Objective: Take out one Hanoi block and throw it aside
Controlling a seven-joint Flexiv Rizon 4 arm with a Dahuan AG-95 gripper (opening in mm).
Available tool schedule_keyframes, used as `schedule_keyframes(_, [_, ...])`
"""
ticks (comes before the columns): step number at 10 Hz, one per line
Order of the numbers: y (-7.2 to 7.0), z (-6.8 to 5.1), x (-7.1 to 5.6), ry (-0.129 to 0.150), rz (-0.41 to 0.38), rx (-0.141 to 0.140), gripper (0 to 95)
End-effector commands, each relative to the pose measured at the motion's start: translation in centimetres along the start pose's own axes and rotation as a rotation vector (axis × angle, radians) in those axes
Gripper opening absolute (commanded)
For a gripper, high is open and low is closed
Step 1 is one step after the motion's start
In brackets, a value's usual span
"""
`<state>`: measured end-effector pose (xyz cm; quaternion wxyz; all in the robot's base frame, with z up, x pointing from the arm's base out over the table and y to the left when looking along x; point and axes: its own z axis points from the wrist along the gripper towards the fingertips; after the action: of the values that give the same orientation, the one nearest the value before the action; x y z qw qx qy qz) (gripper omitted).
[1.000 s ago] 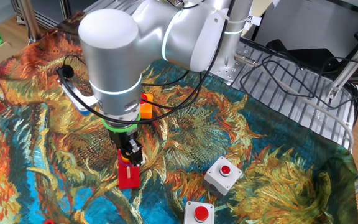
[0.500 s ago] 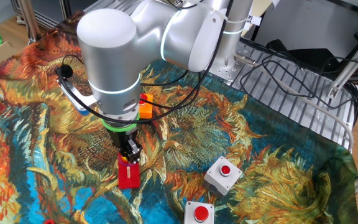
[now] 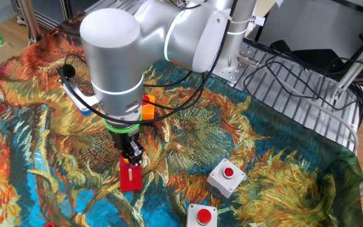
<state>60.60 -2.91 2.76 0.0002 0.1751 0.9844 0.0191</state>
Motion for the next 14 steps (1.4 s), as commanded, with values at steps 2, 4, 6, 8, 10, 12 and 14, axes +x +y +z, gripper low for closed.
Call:
schedule_keyframes(2, [0.01, -0.06, -0.02, 0.002, 0.000, -0.002, 57.0])
schedule_keyframes(4, [0.00, -0.10, -0.02, 0.003, -0.003, -0.003, 57.0])
schedule_keyframes(6, [0.00, -0.18, -0.02, 0.003, -0.007, -0.004, 38.0])
schedule_keyframes(8, [-0.01, -0.25, -0.02, 0.004, -0.012, -0.005, 38.0])
schedule_keyframes(10, [-0.03, -0.47, -0.01, 0.005, -0.010, -0.005, 38.0])
schedule_keyframes(12, [-0.02, -0.60, 0.01, 0.005, -0.008, -0.005, 38.0])
schedule_keyframes(14, [-0.02, -0.62, 0.02, 0.006, -0.015, -0.006, 38.0])
